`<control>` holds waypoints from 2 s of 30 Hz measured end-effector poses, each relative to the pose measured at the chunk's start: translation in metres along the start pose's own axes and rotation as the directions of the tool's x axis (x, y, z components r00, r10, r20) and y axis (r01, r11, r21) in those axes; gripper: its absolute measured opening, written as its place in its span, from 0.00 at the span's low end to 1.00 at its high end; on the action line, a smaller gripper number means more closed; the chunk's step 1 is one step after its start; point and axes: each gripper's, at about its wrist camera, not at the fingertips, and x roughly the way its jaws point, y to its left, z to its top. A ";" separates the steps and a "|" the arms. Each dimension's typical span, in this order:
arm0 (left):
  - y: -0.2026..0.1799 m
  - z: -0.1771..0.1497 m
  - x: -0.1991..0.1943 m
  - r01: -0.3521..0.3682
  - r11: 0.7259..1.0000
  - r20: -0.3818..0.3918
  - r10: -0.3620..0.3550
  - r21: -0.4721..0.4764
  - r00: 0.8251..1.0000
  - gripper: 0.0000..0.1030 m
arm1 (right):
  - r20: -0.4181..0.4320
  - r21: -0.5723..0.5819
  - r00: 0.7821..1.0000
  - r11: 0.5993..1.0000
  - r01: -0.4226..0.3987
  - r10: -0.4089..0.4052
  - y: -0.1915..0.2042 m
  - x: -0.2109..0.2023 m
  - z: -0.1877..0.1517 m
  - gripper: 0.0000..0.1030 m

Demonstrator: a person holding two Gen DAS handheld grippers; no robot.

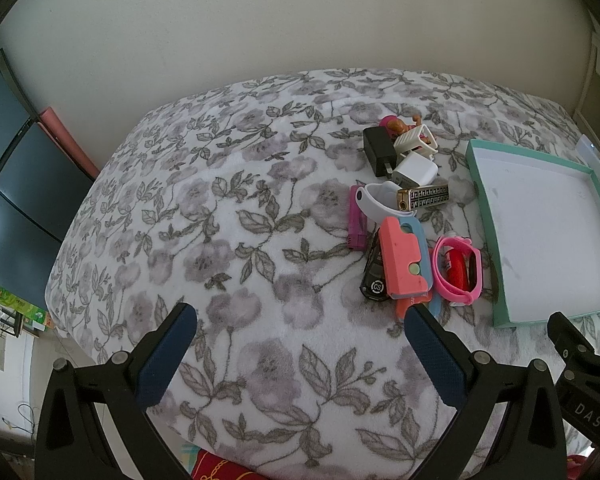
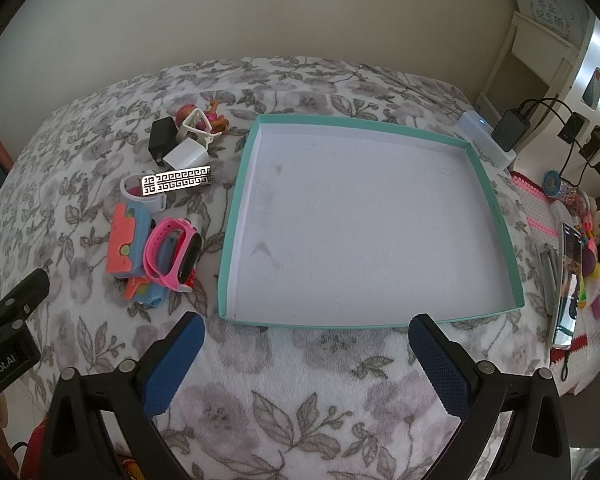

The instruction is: Organize rigid objects

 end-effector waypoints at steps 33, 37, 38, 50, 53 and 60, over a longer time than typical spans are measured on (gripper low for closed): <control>0.033 0.060 0.085 -0.038 0.948 -0.295 -0.060 -0.316 0.954 1.00 | -0.192 0.075 0.953 0.972 -0.224 0.234 0.063 0.063 0.068 0.93; 0.035 0.054 0.090 -0.006 0.941 -0.303 -0.104 -0.339 0.947 1.00 | -0.216 0.065 0.945 0.969 -0.236 0.245 0.070 0.070 0.065 0.87; 0.034 0.054 0.091 -0.001 0.940 -0.302 -0.109 -0.341 0.947 1.00 | -0.218 0.057 0.946 0.971 -0.233 0.240 0.071 0.071 0.064 0.86; 0.022 0.053 0.089 0.056 0.945 -0.287 -0.153 -0.321 0.946 1.00 | -0.206 -0.005 0.946 0.967 -0.257 0.250 0.086 0.069 0.061 0.70; 0.020 0.052 0.093 0.061 0.945 -0.297 -0.162 -0.323 0.941 1.00 | -0.216 -0.026 0.948 0.969 -0.245 0.233 0.090 0.074 0.059 0.67; 0.016 0.050 0.097 0.071 0.944 -0.307 -0.175 -0.322 0.936 1.00 | -0.246 -0.031 0.941 0.968 -0.249 0.234 0.083 0.078 0.059 0.58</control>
